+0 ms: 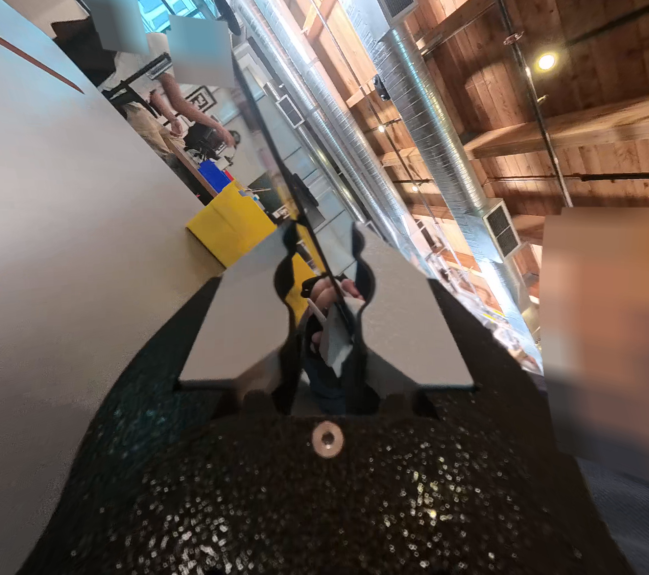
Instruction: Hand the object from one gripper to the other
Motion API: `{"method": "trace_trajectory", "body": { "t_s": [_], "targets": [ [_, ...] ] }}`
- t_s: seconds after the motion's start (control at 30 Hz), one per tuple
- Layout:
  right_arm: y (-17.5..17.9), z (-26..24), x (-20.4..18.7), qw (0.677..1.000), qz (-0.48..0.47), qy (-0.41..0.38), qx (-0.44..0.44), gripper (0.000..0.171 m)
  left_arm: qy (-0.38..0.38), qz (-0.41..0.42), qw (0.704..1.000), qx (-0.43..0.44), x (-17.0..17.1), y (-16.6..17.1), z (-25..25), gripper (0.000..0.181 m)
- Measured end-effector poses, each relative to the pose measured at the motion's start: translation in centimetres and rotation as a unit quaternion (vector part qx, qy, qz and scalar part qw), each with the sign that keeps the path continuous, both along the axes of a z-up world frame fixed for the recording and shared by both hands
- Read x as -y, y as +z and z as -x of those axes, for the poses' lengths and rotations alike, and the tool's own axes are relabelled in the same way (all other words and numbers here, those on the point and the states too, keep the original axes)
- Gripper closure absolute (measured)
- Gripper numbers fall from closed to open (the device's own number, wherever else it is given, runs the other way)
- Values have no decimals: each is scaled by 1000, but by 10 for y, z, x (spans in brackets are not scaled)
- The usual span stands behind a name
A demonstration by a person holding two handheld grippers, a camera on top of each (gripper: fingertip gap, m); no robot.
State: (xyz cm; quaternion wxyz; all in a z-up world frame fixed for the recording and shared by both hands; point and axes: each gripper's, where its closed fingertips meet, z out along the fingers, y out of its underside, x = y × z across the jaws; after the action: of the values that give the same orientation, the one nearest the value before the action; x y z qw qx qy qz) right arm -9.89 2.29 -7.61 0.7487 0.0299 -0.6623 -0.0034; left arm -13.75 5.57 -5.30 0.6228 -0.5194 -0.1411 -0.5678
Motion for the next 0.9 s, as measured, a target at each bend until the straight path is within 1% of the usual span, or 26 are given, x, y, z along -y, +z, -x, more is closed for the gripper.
{"method": "trace_trajectory", "body": {
  "t_s": [0.03,0.07,0.13,0.23,0.3,0.37,0.5,0.57,0.6,0.7,0.73,0.77,0.83,0.9],
  "targets": [
    [-3,1,5,1000,4,10,7,169,5,4,1000,-11,0,-2,1,171],
    [-5,1,8,1000,16,20,15,164,8,-2,1000,-21,2,-2,0,180],
    [-7,1,9,997,58,37,32,142,11,-15,999,-28,5,4,1,181],
    [0,-2,3,981,178,72,42,121,26,-34,998,-48,8,10,1,181],
    [2,-3,-4,953,279,98,63,119,37,-53,996,-58,12,16,1,181],
    [6,-6,-9,918,365,131,84,115,61,-42,993,-91,10,13,3,179],
    [14,-11,-14,861,466,173,108,113,76,-45,986,-140,9,13,-3,172],
    [21,-14,-15,842,495,188,108,109,83,-42,983,-159,7,11,-5,171],
    [24,-15,-17,837,503,191,102,107,87,-60,983,-153,10,17,-5,173],
    [35,-18,-28,836,511,189,68,99,109,-115,983,-88,26,37,12,180],
    [37,-19,-30,833,516,190,62,99,121,-130,981,-78,31,42,18,181],
    [40,-21,-31,821,531,199,61,98,136,-139,977,-82,35,44,23,181],
    [47,-23,-32,784,574,227,66,99,169,-138,968,-125,38,44,28,181],
    [52,-26,-33,745,612,253,74,99,168,-153,961,-160,42,49,22,181]
  ]
}}
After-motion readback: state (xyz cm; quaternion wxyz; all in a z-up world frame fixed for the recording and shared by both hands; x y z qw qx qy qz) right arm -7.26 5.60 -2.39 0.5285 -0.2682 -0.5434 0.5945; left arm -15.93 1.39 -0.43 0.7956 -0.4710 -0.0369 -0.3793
